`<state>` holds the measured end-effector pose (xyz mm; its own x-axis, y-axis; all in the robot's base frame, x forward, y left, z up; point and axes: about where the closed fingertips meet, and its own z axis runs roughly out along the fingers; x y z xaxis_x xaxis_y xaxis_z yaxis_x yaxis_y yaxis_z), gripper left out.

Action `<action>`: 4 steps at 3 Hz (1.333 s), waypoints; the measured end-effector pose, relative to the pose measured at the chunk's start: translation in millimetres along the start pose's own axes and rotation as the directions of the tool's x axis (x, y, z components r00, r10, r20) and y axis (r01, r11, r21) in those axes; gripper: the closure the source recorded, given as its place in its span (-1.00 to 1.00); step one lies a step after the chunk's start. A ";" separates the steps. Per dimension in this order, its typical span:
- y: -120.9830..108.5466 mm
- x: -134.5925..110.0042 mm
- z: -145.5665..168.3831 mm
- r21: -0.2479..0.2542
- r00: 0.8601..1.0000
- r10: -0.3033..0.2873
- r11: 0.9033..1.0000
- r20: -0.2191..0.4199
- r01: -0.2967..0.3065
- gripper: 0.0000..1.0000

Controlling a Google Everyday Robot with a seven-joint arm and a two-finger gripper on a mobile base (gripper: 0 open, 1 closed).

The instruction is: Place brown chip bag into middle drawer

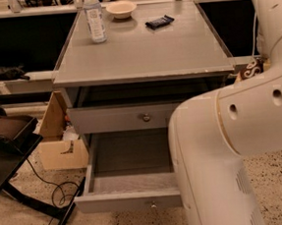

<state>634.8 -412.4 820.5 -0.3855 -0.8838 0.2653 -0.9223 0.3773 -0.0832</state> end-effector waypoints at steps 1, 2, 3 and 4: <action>9.3 -45.4 -39.2 0.093 0.983 -0.173 0.982 0.065 0.167 1.00; 37.8 -37.0 -23.7 0.057 0.985 -0.161 0.986 0.064 0.157 1.00; 66.0 -6.5 53.5 -0.071 0.994 -0.051 0.997 -0.096 0.044 1.00; 101.8 5.1 104.6 -0.194 0.985 -0.021 0.981 -0.174 -0.013 1.00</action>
Offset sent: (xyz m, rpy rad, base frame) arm -0.2126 0.0115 -0.1923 0.1771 0.4072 -0.1754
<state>536.1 -407.4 712.9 -0.3554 -0.8300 0.4299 -0.8945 0.4354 0.1011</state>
